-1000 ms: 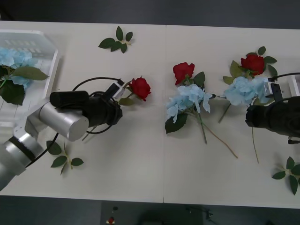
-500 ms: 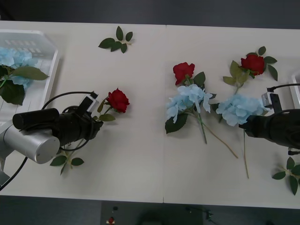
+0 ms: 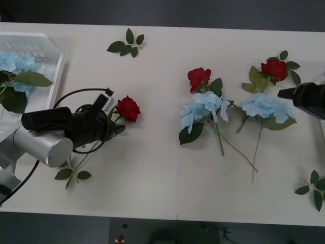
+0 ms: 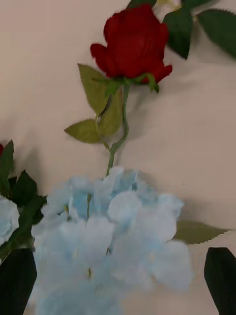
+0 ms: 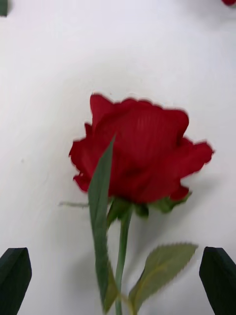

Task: Put the red flowers into the right box and the blue flowers into the left box

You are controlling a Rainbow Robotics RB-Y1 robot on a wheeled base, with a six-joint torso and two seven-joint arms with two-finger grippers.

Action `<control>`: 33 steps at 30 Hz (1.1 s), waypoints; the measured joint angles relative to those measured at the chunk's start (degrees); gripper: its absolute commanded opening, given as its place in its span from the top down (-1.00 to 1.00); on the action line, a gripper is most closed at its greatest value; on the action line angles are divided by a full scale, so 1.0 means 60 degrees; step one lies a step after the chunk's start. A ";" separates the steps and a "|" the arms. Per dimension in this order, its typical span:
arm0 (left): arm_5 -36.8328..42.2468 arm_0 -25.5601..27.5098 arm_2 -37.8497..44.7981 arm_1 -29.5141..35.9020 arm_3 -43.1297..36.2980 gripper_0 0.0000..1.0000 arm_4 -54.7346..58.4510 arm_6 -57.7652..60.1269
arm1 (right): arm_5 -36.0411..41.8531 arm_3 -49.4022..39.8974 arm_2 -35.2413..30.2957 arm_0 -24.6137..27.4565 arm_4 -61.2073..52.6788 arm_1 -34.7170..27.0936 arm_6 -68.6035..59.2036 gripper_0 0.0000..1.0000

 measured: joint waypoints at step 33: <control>0.0008 -0.0575 0.0003 -0.1361 0.1731 1.00 -0.0908 -0.0001 | 0.2737 0.6634 -0.0189 -0.3972 0.2891 0.4846 -0.0025 -1.00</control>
